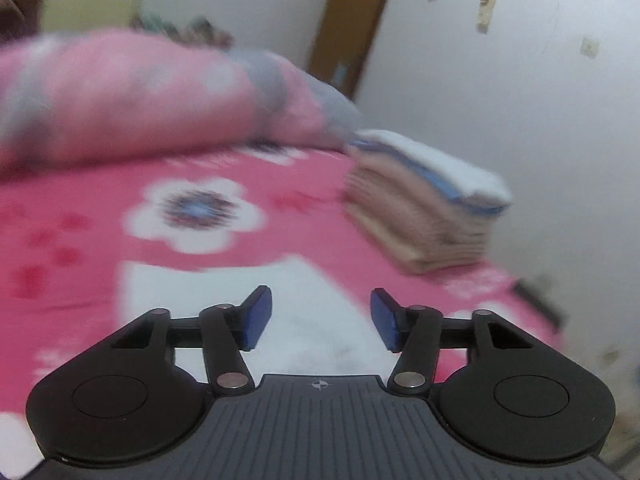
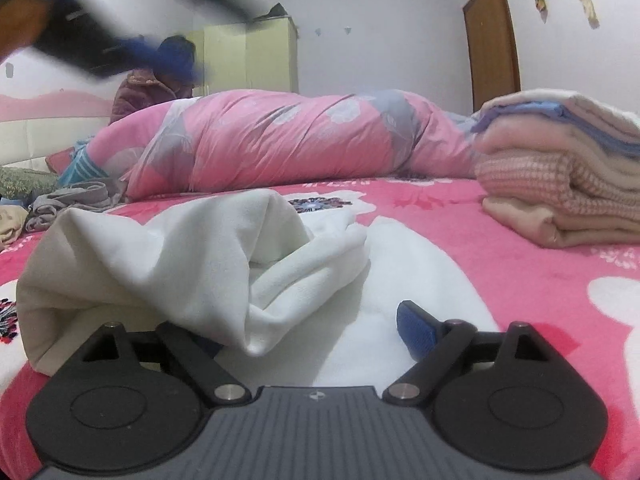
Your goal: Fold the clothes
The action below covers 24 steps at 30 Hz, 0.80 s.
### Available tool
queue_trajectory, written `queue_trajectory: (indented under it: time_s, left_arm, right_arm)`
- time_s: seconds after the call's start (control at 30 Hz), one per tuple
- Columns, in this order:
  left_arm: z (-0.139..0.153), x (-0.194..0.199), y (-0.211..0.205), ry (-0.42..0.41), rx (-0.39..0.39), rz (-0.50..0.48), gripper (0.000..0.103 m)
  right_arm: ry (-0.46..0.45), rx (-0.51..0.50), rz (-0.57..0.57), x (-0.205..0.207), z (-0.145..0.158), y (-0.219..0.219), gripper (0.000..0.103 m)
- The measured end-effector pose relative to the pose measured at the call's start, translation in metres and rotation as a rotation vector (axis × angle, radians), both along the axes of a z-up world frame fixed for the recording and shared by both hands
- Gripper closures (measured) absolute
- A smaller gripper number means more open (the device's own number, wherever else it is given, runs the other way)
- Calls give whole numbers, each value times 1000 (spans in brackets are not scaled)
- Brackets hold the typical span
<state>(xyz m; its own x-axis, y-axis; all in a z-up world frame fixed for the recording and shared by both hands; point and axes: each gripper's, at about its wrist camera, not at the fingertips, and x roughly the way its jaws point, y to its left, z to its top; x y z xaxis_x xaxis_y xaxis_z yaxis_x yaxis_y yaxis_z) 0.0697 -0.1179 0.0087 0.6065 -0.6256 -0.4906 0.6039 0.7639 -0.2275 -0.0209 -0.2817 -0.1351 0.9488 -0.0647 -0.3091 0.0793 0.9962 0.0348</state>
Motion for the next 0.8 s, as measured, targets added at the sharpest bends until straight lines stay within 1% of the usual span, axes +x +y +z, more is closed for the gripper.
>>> queue_trajectory:
  time_s: [0.07, 0.13, 0.2, 0.27, 0.33, 0.5, 0.57, 0.63, 0.7, 0.8]
  left_arm:
    - [-12, -18, 28, -38, 29, 49, 46]
    - [-31, -34, 51, -38, 33, 76, 44]
    - [-48, -47, 68, -33, 34, 92, 41]
    - [-67, -55, 72, -27, 42, 97, 40]
    - [-81, -59, 65, -40, 72, 106, 40]
    - [-103, -61, 46, -117, 185, 134, 40]
    - [-111, -61, 38, -152, 236, 145, 40]
    - [-114, -60, 37, -161, 248, 147, 40]
    - [-115, -61, 39, -160, 240, 159, 40]
    - [-114, -61, 43, -176, 239, 183, 40]
  right_arm:
    - [-16, -2, -4, -4, 6, -1, 13]
    - [-29, 18, 7, -9, 13, -4, 13]
    - [-26, 36, 21, -10, 21, -10, 13]
    - [-18, 61, 34, -12, 29, -17, 13]
    - [5, 126, 51, -14, 36, -26, 13]
    - [57, 362, 74, -19, 49, -53, 13]
    - [72, 481, 105, -19, 49, -63, 13]
    - [85, 619, 144, -18, 45, -73, 13]
    - [90, 761, 157, -17, 39, -84, 13]
    - [78, 946, 169, -16, 29, -98, 13]
